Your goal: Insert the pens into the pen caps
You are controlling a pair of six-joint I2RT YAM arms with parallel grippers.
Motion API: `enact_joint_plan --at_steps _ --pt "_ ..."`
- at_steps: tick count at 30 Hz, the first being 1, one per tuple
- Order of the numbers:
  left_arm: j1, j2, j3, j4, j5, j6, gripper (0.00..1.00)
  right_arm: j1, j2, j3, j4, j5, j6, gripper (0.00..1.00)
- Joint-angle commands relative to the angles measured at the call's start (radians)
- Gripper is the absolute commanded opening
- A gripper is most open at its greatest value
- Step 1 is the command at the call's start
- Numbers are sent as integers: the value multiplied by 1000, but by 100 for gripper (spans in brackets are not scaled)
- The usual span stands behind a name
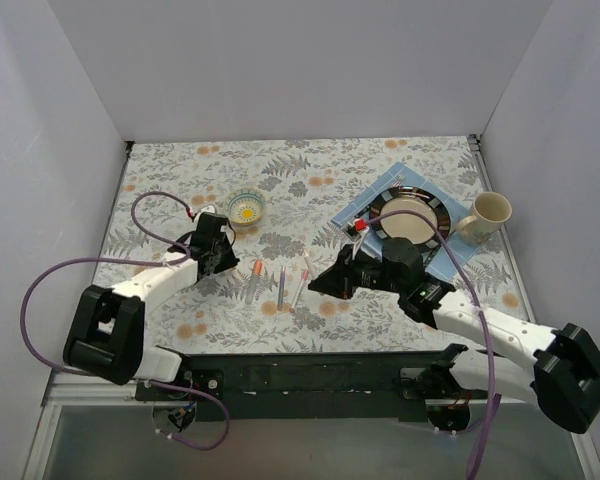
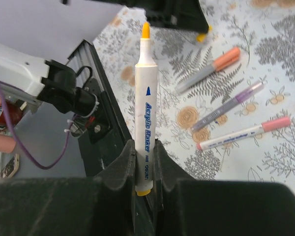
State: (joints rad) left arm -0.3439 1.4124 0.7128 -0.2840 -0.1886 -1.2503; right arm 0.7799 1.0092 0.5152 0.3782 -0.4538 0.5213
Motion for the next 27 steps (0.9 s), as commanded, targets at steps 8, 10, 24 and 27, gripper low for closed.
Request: enact_joint_plan --at_steps 8,10,24,27 --pt "-17 -363 -116 187 313 -188 0 16 301 3 307 -69 117 1" --pt "-29 -455 -163 317 350 -280 0 30 360 11 382 -72 140 1" --pt "-136 -569 -315 723 439 -402 0 110 552 46 702 -42 287 1" --pt "-142 -566 -315 732 436 -382 0 119 540 45 699 -26 286 1"
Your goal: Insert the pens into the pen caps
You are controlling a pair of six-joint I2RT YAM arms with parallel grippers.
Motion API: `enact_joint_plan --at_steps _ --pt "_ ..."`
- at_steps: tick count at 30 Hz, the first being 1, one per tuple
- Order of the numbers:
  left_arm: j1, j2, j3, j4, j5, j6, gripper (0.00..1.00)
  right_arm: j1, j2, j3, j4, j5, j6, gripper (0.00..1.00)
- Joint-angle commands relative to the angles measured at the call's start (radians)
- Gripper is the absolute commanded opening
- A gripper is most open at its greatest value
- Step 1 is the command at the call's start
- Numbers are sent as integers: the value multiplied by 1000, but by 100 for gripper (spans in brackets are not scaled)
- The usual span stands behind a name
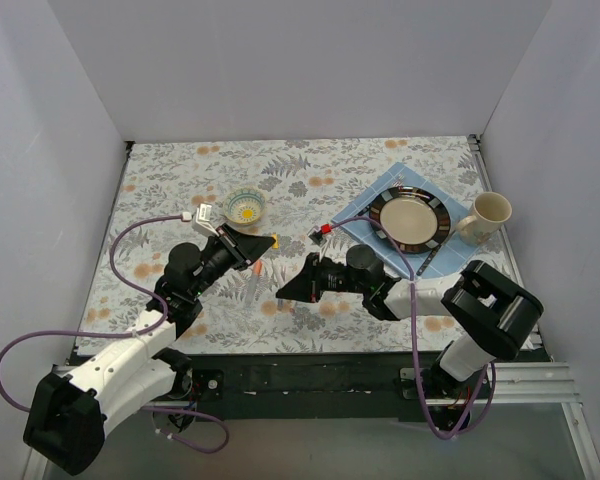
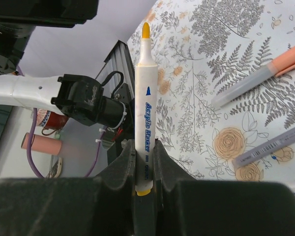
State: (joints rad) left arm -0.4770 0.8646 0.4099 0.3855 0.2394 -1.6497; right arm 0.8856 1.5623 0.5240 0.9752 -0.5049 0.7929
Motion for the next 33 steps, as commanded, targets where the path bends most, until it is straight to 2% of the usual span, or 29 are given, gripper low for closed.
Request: enact_joint_plan --at_steps 1,20,33 --pt "-11 -18 -13 62 2 22 0 15 -18 34 100 28 14 1" --pt "-32 -39 -23 44 -32 48 0 21 -104 2 53 88 -14 1" --pt "-34 -47 -26 41 -51 59 0 29 -119 -50 49 75 -21 1"
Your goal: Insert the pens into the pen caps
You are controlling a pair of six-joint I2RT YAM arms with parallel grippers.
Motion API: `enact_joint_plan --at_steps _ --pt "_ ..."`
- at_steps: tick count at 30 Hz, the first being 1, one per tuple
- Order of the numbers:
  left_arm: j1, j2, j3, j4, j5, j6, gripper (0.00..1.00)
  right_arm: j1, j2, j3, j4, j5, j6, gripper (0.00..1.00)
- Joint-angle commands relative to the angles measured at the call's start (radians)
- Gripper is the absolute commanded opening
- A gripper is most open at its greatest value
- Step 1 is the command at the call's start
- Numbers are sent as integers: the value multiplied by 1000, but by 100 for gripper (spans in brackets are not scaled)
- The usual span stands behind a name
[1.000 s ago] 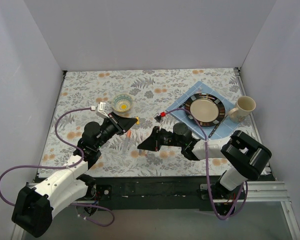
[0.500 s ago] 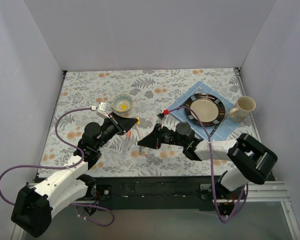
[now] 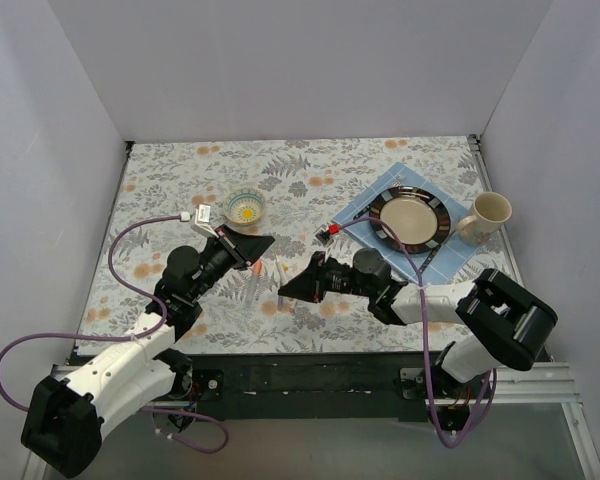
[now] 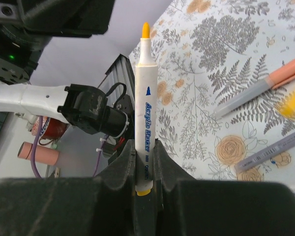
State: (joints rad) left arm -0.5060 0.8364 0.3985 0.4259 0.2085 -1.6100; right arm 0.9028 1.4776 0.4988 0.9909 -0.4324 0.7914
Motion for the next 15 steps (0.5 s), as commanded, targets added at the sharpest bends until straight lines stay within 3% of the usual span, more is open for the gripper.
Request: enact_joint_plan --at_steps 1,5,9,15 --pt "-3 -17 -13 1 -21 21 0 13 -37 -31 28 3 -20 1" --pt "-5 -5 10 -71 -64 85 0 13 -72 -63 -6 20 -23 1" --pt "-5 41 81 -246 -193 169 29 13 -170 -92 -150 102 -78 1" --pt "-11 222 183 -326 -109 285 32 12 -401 -97 -504 395 -205 1"
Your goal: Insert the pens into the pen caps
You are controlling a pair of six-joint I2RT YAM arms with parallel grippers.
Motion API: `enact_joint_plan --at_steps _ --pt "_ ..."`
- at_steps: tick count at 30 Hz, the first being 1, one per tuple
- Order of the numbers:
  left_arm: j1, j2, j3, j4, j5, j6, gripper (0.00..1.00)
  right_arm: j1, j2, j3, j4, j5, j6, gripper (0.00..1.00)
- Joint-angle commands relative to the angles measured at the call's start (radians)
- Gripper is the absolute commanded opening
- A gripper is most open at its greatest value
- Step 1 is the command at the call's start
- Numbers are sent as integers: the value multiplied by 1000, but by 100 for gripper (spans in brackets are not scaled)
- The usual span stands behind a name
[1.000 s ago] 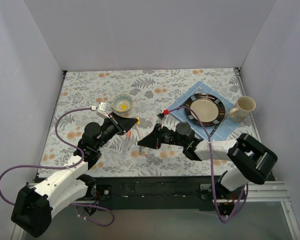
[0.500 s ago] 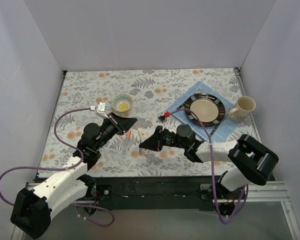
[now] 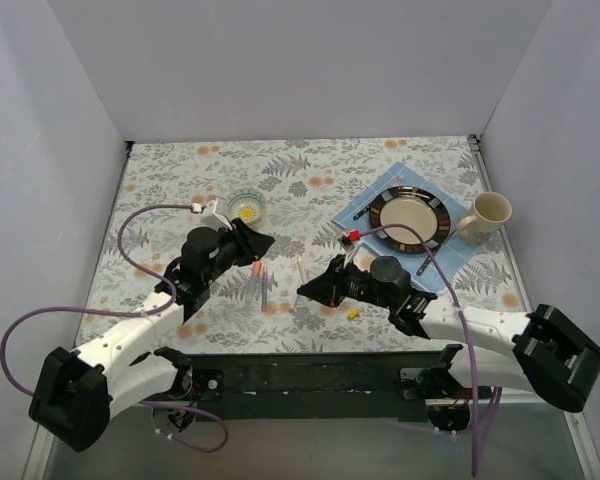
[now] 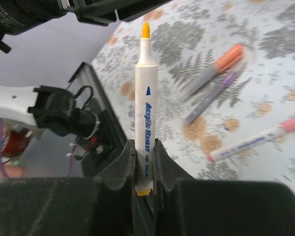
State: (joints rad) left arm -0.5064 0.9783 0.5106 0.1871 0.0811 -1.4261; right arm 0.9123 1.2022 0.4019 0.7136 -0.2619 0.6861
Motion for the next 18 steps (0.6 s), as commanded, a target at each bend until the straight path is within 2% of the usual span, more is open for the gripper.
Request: enact_joint_plan --at_steps 1,4,6,9,10,13,18 --pt "-32 92 74 -84 22 102 32 2 -151 -2 -274 327 -96 1" --pt "-114 122 69 -64 0 140 32 -7 -256 9 -414 455 -89 1" --pt "-165 157 74 -63 -12 177 33 -22 -323 50 -492 481 -111 1" --pt "-283 213 123 -84 -27 257 34 -32 -403 121 -593 545 -167 1" --pt "-367 264 138 -92 -40 318 34 -30 -420 171 -617 568 -183 1" --pt "-495 374 203 -106 -32 416 36 -32 -489 247 -660 573 -224 1" --pt "-544 554 333 -149 118 693 38 -32 -579 307 -703 556 -244 1"
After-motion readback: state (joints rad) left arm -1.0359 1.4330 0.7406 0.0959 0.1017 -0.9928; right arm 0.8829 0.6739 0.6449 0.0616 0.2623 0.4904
